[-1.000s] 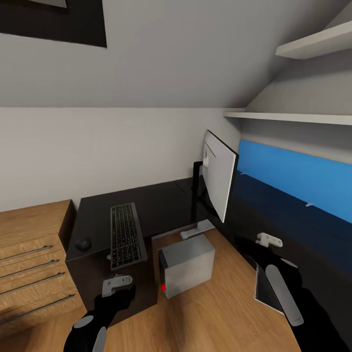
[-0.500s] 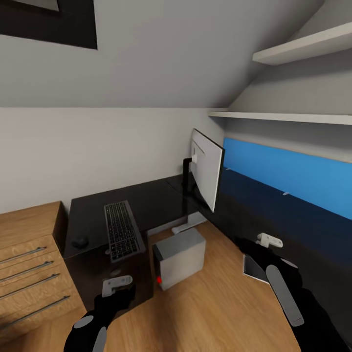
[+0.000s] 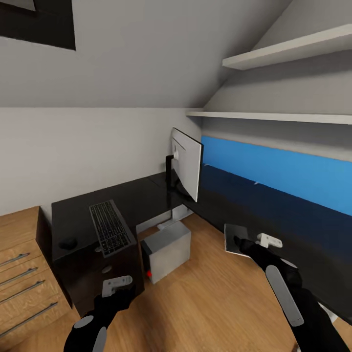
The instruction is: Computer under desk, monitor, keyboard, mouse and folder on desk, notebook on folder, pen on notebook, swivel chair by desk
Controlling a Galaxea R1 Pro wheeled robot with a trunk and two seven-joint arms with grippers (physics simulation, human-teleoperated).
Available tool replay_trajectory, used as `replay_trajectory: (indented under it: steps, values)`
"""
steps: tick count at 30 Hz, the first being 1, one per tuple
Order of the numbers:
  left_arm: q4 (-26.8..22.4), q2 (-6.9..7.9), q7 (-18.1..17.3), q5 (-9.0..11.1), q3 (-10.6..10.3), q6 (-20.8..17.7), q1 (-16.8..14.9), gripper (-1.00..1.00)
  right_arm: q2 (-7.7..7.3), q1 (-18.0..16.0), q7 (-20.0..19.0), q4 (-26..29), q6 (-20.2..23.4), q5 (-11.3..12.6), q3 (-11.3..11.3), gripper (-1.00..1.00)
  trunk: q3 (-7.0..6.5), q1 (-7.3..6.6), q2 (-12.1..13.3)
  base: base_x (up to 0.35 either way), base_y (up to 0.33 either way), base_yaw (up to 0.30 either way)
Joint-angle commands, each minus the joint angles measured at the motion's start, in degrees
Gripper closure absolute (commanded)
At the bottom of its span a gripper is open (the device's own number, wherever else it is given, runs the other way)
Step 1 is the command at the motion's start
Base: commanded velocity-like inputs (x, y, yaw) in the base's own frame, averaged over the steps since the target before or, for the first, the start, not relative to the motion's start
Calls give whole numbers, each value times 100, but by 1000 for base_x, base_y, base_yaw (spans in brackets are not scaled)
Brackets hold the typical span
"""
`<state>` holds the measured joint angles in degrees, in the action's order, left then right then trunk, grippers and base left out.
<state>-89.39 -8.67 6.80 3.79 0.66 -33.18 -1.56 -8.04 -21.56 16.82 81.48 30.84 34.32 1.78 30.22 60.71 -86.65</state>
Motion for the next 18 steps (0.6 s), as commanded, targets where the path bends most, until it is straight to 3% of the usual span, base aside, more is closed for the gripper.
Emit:
replay_trajectory:
  steps: [1,3,9,10,14,15,18]
  values:
    - [-9,-3,32,42,4,-28,-2,-100,-5,-6,58,4,8,62,15,-100,6,-1,-4,-34,30,-300]
    - [-1,-3,32,42,4,-33,-2,-100,-7,-6,58,-3,9,210,12,-100,6,-1,-4,-19,17,-300]
    - [14,-3,27,43,1,-33,-2,-100,-25,-6,64,-100,7,987,2,-100,6,-1,-4,-7,6,-300]
    - [15,-3,26,46,-1,-34,-2,-100,-30,-6,65,-157,10,1230,0,-100,6,-1,-4,-2,2,-300]
    - [12,-6,24,58,-1,-37,-2,-100,-33,-6,59,-342,15,1721,-1,-100,6,-1,-4,-1,1,-300]
    - [3,-8,24,62,1,-38,-2,-100,-31,-6,52,-477,15,1985,-2,-100,6,-1,-4,-1,1,-273]
    - [-18,-14,23,69,4,-39,-2,-100,-27,-6,45,-707,9,2433,-2,-100,6,-1,-4,0,0,-191]
